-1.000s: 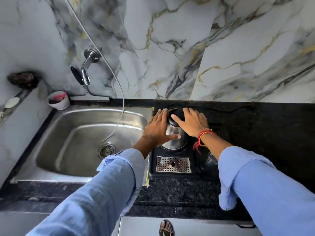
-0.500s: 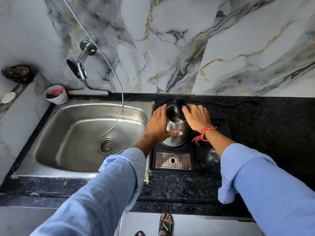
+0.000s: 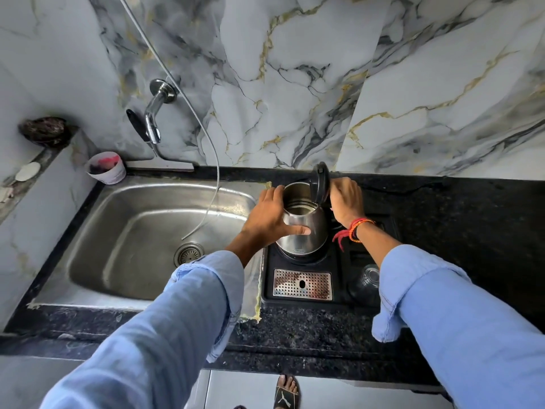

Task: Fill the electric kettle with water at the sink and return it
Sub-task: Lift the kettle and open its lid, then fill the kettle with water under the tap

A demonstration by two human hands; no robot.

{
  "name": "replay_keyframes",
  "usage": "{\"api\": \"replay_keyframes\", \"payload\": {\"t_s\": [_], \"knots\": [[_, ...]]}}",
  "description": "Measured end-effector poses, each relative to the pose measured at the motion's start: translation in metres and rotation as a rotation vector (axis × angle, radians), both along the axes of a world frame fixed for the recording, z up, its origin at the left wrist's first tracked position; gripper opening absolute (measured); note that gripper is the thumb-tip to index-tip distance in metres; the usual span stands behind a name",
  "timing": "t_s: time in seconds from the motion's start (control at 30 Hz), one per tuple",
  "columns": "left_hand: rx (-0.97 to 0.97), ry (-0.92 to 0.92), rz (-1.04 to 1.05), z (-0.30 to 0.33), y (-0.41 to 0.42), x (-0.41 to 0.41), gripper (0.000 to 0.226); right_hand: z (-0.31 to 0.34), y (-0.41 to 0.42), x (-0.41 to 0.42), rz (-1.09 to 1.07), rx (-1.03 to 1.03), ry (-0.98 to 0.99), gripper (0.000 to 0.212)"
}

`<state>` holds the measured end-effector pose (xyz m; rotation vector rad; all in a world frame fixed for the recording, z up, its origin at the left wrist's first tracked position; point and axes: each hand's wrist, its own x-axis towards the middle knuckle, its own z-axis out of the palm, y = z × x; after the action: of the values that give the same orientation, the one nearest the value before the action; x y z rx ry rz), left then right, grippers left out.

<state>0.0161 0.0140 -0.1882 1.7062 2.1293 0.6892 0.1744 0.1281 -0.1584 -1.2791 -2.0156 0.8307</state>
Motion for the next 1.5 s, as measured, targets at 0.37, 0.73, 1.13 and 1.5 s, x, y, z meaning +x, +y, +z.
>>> {"api": "replay_keyframes", "payload": {"t_s": [0.37,0.73,1.13,1.5], "knots": [[0.132,-0.076,0.072,0.073,-0.02,-0.106,0.119,0.085,-0.013,-0.107,0.106,0.164,-0.066,0.055],[0.112,-0.092,0.074,0.07,-0.077,-0.259,0.115,0.072,-0.07,-0.259,0.054,0.041,-0.052,0.064],[0.032,-0.468,0.4,0.029,-0.068,-0.386,0.04,-0.005,-0.087,-0.38,-0.126,-0.098,-0.029,0.062],[0.016,0.21,0.678,0.05,0.0,-0.355,0.058,-0.031,-0.059,-0.394,-0.161,-0.111,0.034,0.06]]}}
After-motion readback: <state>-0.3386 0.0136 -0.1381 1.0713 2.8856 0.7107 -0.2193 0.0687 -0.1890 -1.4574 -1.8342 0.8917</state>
